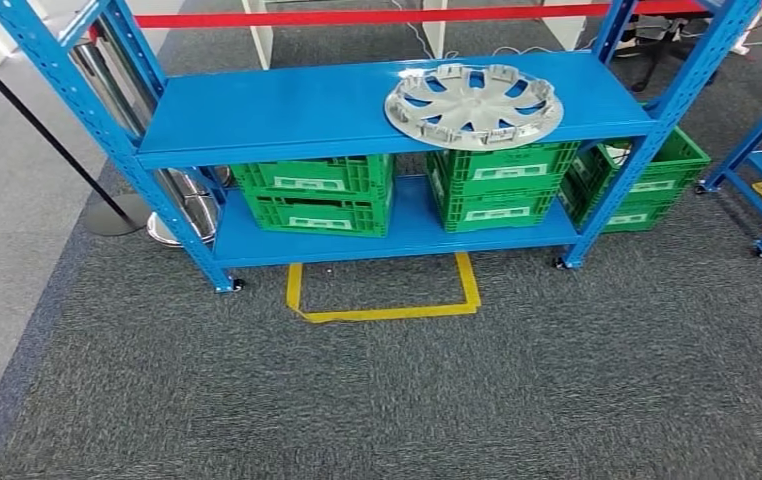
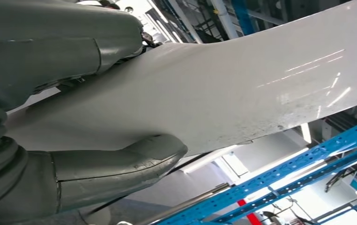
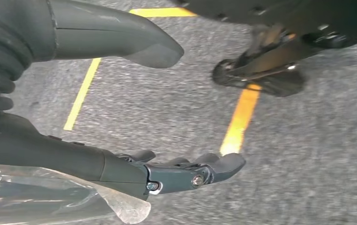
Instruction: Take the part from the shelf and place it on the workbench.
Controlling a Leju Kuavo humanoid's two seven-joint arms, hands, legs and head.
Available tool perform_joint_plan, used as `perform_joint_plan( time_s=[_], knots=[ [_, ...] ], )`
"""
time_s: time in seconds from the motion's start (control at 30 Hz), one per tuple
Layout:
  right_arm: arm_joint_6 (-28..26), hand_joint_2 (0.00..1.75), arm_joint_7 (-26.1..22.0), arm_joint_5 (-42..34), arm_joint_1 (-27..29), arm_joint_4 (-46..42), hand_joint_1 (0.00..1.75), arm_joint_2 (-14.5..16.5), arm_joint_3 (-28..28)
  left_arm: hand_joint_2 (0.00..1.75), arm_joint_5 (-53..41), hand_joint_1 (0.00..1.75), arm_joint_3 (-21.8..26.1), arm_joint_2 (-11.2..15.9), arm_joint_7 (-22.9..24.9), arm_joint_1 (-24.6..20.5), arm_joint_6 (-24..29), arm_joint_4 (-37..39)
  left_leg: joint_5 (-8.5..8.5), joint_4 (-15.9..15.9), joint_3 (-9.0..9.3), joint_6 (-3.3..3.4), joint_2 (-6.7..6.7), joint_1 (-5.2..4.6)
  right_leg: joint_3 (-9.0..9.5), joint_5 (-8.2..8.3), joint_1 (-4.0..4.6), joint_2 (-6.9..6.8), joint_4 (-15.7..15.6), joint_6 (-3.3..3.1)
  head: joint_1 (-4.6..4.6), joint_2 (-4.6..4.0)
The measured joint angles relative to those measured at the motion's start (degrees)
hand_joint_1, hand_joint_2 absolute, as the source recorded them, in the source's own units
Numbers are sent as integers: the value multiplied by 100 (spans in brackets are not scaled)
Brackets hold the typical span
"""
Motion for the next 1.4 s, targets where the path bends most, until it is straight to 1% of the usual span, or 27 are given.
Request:
perform_joint_plan(
  time_s=[0.03, 0.1, 0.17, 0.23, 0.3, 0.37, 0.4, 0.5, 0.53, 0.57, 0.6, 0.67, 0.7, 0.77, 0.8, 0.87, 0.93, 1.0, 1.03, 1.07, 1.13, 1.17, 1.2, 1.27, 1.3, 1.37, 1.4],
  knots=[
    [-1, 175, 1, 0, 0, 0, 0, -1, 0, 175, 1, 175, 1, 1, 0, -3, -2, 0, -97, 323, 6, -7, 0, 4, -97, 64, 7, -12, 38, -5, 2, 0],
    [-4, 175, 6, -2, -3, 0, 0, -1, 0, 175, 1, 175, 2, 2, 0, -9, -16, 0, 143, 530, 169, 7, -1, 6, -313, 170, 21, -28, 147, 1, 2, 0],
    [-8, 175, 16, -6, -5, -1, 0, 1, 1, 175, -2, 175, 2, 3, 0, -19, -34, 0, 465, 9, 625, 83, -8, -9, -527, 251, 35, -30, 262, 13, 1, 0],
    [-9, 175, 24, -12, -6, -2, 0, 11, 2, 175, -10, 175, 2, 5, 0, -32, -40, 0, 395, -918, 1221, 193, -18, -39, -652, 335, 52, -19, 334, 47, 4, 0],
    [-10, 175, 31, -21, -4, -2, 0, 19, 2, 175, -22, 175, 2, 7, 0, -44, -40, 0, 263, -1434, 1473, 247, -21, -74, -730, 458, 41, -12, 343, 110, 4, 0],
    [-11, 175, 37, -29, 6, 4, 0, 16, 2, 175, -27, 175, 3, 5, 0, -52, -40, 1, 371, -1508, 1365, 273, -1, -69, -816, 489, 25, -4, 343, 177, -1, 0],
    [-9, 175, 41, -32, 11, 8, 0, 16, 3, 175, -27, 175, 4, 3, 0, -55, -39, 1, 454, -1529, 1287, 303, 13, -57, -867, 344, 21, 13, 419, 201, 5, 0],
    [-9, 175, 64, -31, 21, 11, 0, 15, 7, 175, -34, 175, 4, -2, 0, -57, -9, 6, 670, -1497, 1005, 357, 42, -44, -1042, -492, 2, 57, 1202, 259, 38, 0],
    [-10, 175, 78, -30, 19, 11, 0, 15, 9, 175, -41, 175, 4, -2, 0, -56, 8, 9, 729, -1457, 898, 352, 49, -47, -1067, -618, -1, 59, 1536, 280, 42, 0],
    [-11, 175, 94, -28, 15, 11, 0, 15, 10, 175, -50, 175, 4, -2, 0, -56, 26, 10, 788, -1406, 779, 346, 56, -48, -1047, -581, -2, 60, 1787, 298, 43, 0],
    [-11, 175, 111, -26, 12, 11, 0, 15, 14, 175, -58, 175, 4, -2, 1, -57, 41, 12, 844, -1346, 650, 338, 63, -47, -972, -409, -5, 60, 1902, 314, 45, 0],
    [-13, 175, 132, -19, 6, 11, 0, 15, 34, 175, -72, 175, 4, -2, 1, -55, 65, 13, 947, -1207, 396, 305, 63, -38, -564, -35, -24, 70, 1585, 337, 46, 0],
    [-14, 175, 136, -12, -1, 10, 0, 15, 46, 175, -76, 175, 4, -2, 1, -54, 76, 13, 989, -1129, 291, 280, 57, -41, -219, -29, -30, 88, 1145, 346, 48, 0],
    [-16, 175, 136, 3, -13, 8, 0, 15, 64, 175, -83, 175, 2, -2, 0, -52, 98, 13, 1093, -1021, 167, 226, 52, -55, 325, -280, -27, 133, 302, 291, 45, 0],
    [-17, 175, 134, 11, -14, 7, 0, 15, 71, 175, -84, 175, 1, -2, 0, -51, 107, 13, 1152, -1004, 136, 202, 50, -60, 438, -377, -11, 146, 82, 249, 43, 0],
    [-16, 175, 135, 20, 0, 7, 0, 20, 87, 175, -85, 175, 1, -2, 0, -41, 115, 13, 1205, -1002, 88, 143, 30, -46, 351, -330, -8, 116, 58, 141, 45, 0],
    [-16, 175, 136, 27, 12, 8, 0, 26, 99, 175, -84, 175, 2, -1, 0, -24, 120, 13, 829, -800, 29, 67, 2, -23, 195, -201, -23, 48, 71, 37, 33, 0],
    [-17, 175, 136, 33, 15, 9, 0, 26, 104, 175, -80, 175, 2, 0, 0, -16, 124, 14, 162, -221, -13, 3, -5, 2, 4, -57, -21, -25, 89, -15, 12, 0],
    [-20, 175, 136, 37, 16, 9, 0, 26, 107, 175, -79, 175, 2, 1, 0, -17, 125, 14, -41, 127, -19, -18, -4, 15, -104, 16, -17, -69, 109, -19, 4, 0],
    [-23, 175, 136, 42, 15, 8, 0, 26, 109, 175, -75, 175, 2, 1, 0, -16, 125, 15, -75, 406, 1, -32, -4, 26, -208, 85, -12, -116, 143, -21, 4, 0],
    [-28, 175, 146, 55, 7, 8, 0, 26, 122, 175, -68, 175, 2, 2, 0, -15, 126, 15, 273, 530, 192, -34, 2, 39, -433, 195, -4, -219, 237, -8, 3, 0],
    [-28, 175, 155, 62, 5, 8, 0, 26, 131, 175, -65, 175, 3, 3, 0, -14, 126, 15, 481, 345, 386, -20, 24, 39, -533, 239, -1, -267, 285, 4, 1, 0],
    [-28, 175, 164, 70, 4, 8, 0, 26, 139, 175, -69, 175, 3, 3, 0, -12, 127, 15, 562, -22, 683, 8, 102, 32, -622, 283, 4, -313, 322, 19, 1, 0],
    [-29, 175, 173, 90, 13, 7, 0, 30, 158, 175, -92, 175, 4, 3, 0, -8, 128, 14, 424, -938, 1288, 77, 270, -3, -709, 370, 15, -404, 359, 71, 4, 0],
    [-32, 175, 175, 103, 14, 7, 0, 31, 172, 175, -103, 175, 5, 4, 0, -1, 130, 13, 305, -1276, 1476, 106, 323, -26, -731, 423, 15, -458, 363, 102, 4, 0],
    [-44, 175, 179, 128, 8, 7, 0, 32, 204, 175, -113, 175, 14, 3, 0, 35, 133, 13, 277, -1495, 1482, 164, 273, -37, -777, 503, -1, -524, 368, 177, 8, 0],
    [-51, 175, 181, 138, 7, 8, 0, 32, 219, 175, -114, 175, 23, 2, 0, 58, 139, 13, 325, -1510, 1423, 203, 234, -32, -824, 455, -10, -445, 415, 212, 11, 0]
  ],
)
